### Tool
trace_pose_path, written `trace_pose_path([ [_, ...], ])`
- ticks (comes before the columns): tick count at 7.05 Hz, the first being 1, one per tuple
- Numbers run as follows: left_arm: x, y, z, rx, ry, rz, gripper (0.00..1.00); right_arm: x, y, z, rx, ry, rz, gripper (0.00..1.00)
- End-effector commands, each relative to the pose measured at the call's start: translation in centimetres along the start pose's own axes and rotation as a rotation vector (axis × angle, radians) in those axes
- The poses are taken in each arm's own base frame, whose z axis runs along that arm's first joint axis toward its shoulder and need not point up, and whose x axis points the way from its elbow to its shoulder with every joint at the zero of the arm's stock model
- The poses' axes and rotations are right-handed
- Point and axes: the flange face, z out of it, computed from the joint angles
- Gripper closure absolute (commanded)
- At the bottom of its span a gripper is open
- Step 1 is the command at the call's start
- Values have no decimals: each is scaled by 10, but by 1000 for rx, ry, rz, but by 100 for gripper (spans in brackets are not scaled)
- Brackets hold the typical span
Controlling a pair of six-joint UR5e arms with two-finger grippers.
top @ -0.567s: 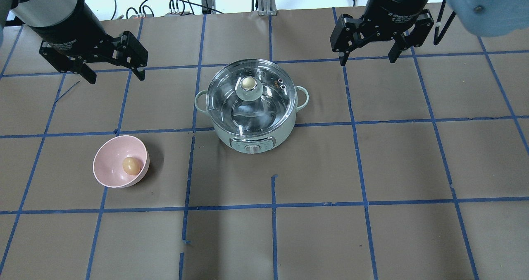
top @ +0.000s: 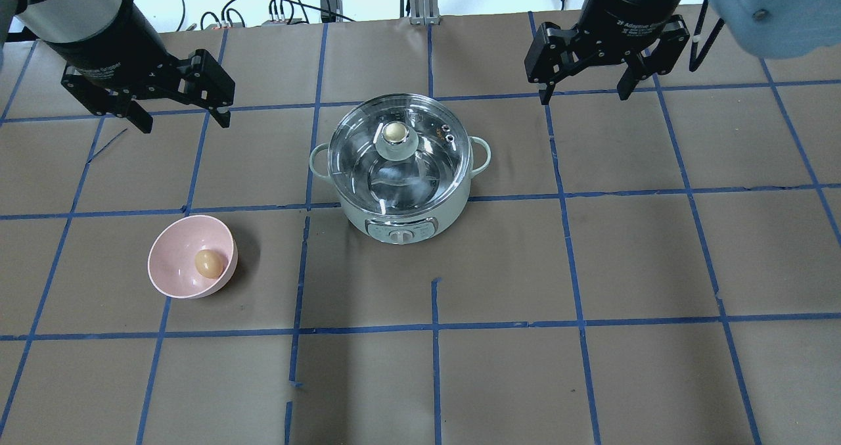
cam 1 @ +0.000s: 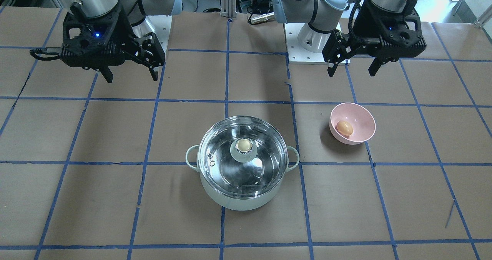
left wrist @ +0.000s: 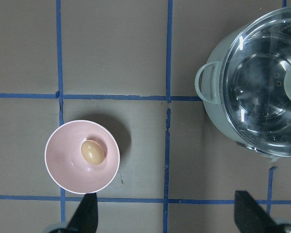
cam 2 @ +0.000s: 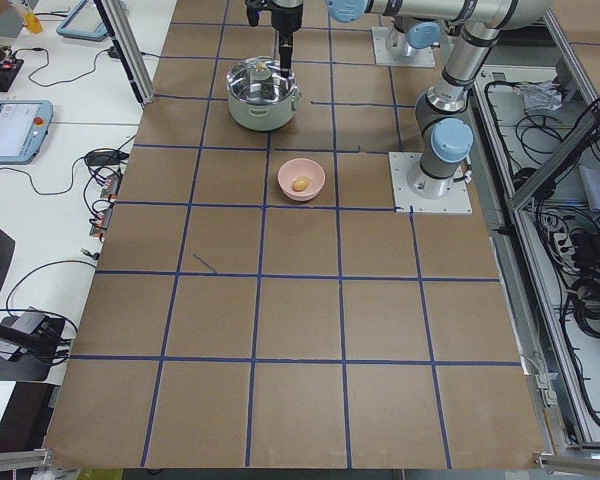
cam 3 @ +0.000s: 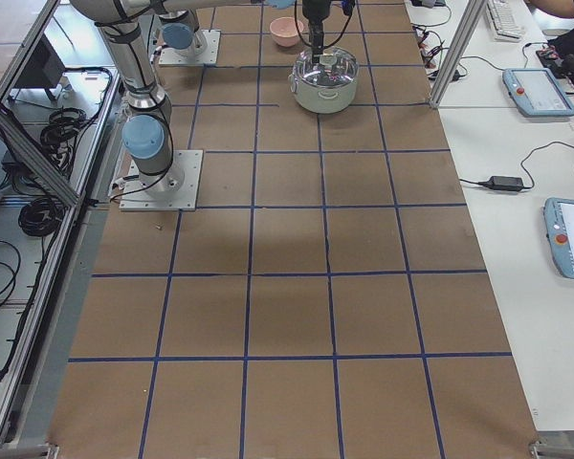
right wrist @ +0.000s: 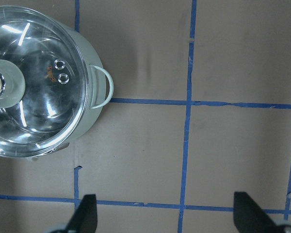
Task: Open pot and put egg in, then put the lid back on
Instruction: 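Move the left gripper toward the pink bowl holding the egg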
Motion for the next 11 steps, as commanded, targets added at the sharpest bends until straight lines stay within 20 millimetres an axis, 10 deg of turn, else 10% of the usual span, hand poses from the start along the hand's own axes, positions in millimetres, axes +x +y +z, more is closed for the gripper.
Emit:
trace_pose_path([
  [1,0,1,0,0,-5,3,0,0,0,0,1,0,-1,0],
  [4,-12,1,10,-24,-12,-1,0,0,0,0,1,0,-2,0],
  [11,-26,-4,126,-104,0,36,0,0,-1,0,2,3,-8,0],
])
